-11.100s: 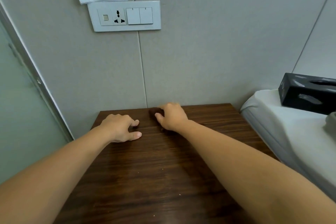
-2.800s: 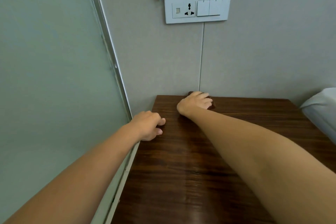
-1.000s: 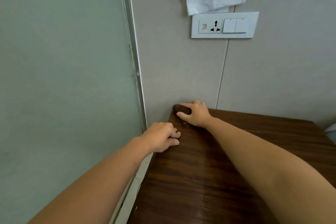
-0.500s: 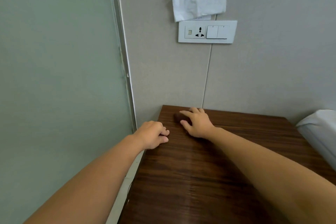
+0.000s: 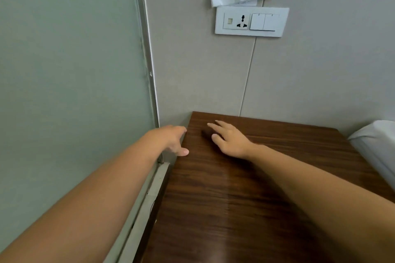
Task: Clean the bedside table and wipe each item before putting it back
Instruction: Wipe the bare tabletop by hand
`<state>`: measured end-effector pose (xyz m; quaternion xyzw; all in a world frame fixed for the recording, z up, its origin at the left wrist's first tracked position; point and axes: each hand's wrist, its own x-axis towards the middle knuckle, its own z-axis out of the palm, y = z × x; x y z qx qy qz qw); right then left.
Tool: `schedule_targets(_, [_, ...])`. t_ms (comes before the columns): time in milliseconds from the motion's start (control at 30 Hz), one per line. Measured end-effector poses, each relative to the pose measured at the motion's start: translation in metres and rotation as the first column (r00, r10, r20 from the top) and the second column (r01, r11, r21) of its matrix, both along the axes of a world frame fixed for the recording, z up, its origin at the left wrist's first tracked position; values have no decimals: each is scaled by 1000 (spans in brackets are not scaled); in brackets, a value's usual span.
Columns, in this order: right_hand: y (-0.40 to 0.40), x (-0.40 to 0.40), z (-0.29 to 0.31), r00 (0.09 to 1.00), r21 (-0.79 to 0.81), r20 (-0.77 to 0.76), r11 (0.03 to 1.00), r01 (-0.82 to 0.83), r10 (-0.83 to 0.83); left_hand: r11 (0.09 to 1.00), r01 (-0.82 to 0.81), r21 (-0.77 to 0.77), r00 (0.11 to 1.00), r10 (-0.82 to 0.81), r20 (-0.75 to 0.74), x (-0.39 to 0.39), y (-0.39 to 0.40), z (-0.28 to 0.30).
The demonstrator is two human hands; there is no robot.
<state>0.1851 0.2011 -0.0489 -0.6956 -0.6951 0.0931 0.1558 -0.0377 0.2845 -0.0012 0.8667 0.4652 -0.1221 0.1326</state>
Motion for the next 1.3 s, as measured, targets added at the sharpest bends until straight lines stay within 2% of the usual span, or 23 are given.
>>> schedule_targets(100, [-13,-21,2,968,0,21,968,-251,251,998,-65,7,986,65,-153,3,1,10])
schedule_targets(167, [5,-20,8,976,2,28,976,-217,217,997,-81,7,989,81,-127,-2,2,6])
schedule_targets(267, [47,-28,14,999,-31,-35,999,39,-40,990,-142,20,979,138,154,-25,-4,-17])
schedule_targets(333, [58,-45,11,995,20,-49,996,84,-83,979,-205,-16,914,198,354,-43,-9,-38])
schedule_targets(433, [48,-61,4,995,62,-58,995,-77,81,968,-197,-158,841,250,479,-63,-22,-51])
schedule_targets(567, [-14,-71,7,935,81,-73,936,-341,347,985,-173,-24,785,152,601,-57,-17,-38])
schedule_targets(667, [-69,-74,9,854,80,-26,853,-516,520,992,-123,14,832,95,546,-46,-16,-22])
schedule_targets(733, [-72,-62,11,850,31,46,850,-526,524,1000,-17,-24,904,26,426,-43,-22,-13])
schedule_targets(767, [-63,-53,12,876,33,77,877,-479,476,999,31,-40,942,-16,334,-42,-26,-9])
schedule_targets(833, [-41,-39,13,966,48,81,968,-248,244,995,57,-79,986,-44,160,-43,-32,-5])
schedule_targets(900, [-31,-41,11,998,26,61,999,-36,34,992,21,-123,997,-12,73,-45,-35,-3])
schedule_targets(967, [-45,-61,8,998,43,35,998,-56,55,991,11,-136,999,-6,38,-49,-36,-4])
schedule_targets(1033, [-82,-84,8,962,75,24,959,-275,273,994,37,-107,999,-37,-3,-51,-36,-6])
schedule_targets(1100, [-127,-97,10,882,48,21,880,-472,471,992,50,-113,999,-50,-5,-51,-40,-7])
schedule_targets(1167, [-152,-89,15,828,-9,19,828,-561,561,989,63,-135,996,-54,75,-50,-46,-11])
schedule_targets(1233, [-145,-64,18,854,-30,46,855,-517,518,990,92,-108,986,-76,150,-50,-52,-16])
schedule_targets(1300, [-121,-32,17,950,-7,31,951,-310,310,990,113,-79,982,-99,163,-49,-56,-17])
